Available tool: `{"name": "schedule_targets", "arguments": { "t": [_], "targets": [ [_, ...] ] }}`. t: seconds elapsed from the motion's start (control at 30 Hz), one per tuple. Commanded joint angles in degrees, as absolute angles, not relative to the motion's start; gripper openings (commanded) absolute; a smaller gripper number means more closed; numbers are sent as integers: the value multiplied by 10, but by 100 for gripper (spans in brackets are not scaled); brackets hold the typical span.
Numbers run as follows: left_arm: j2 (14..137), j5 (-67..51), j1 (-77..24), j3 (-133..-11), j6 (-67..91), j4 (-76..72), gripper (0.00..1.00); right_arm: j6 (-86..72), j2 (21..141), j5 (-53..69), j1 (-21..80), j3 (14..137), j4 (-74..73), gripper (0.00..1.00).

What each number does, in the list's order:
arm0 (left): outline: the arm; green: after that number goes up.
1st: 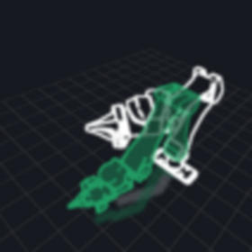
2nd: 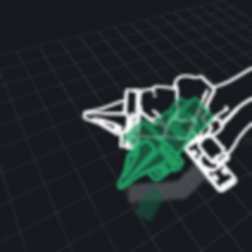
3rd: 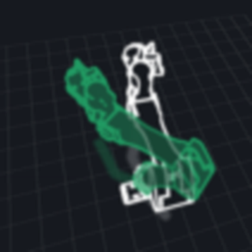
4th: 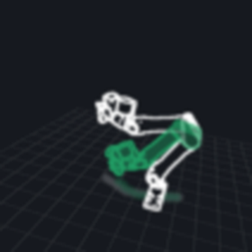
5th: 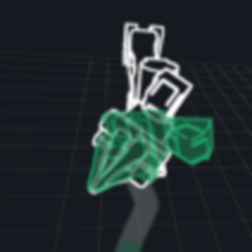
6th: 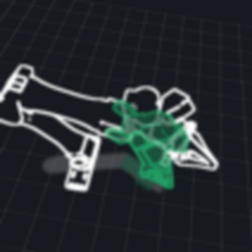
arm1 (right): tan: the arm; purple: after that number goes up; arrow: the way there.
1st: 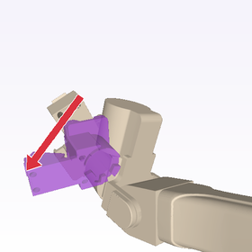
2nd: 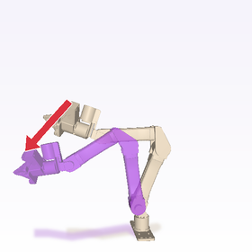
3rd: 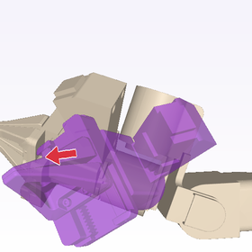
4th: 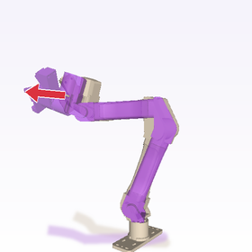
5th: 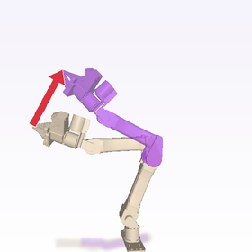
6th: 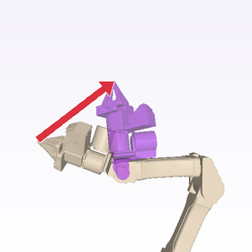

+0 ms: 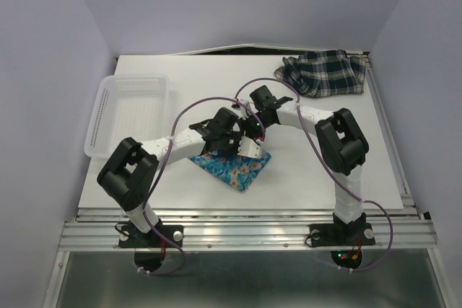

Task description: Fold and stack the skirts

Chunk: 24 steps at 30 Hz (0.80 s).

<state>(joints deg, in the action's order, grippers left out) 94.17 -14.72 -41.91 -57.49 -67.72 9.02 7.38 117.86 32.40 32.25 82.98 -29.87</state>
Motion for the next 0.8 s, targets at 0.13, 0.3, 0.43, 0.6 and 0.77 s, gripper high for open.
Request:
{"name": "schedule_targets", "arguments": {
  "t": [0.13, 0.3, 0.43, 0.6, 0.77],
  "targets": [
    [938, -135, -417, -556, -679, 35, 36, 80, 1179, 306, 319, 856, -308, 22],
    [921, -133, -417, -555, -674, 43, 46, 80, 1163, 253, 304, 916, -315, 33],
    [903, -131, -417, -570, -656, 66, 55, 74, 1154, 222, 276, 961, -318, 43],
    [874, -100, -417, -598, -640, 80, 56, 69, 1148, 199, 253, 1001, -324, 49],
    [838, -101, -404, -635, -620, 130, 58, 69, 1115, 212, 217, 1011, -344, 50]
  ]
}}
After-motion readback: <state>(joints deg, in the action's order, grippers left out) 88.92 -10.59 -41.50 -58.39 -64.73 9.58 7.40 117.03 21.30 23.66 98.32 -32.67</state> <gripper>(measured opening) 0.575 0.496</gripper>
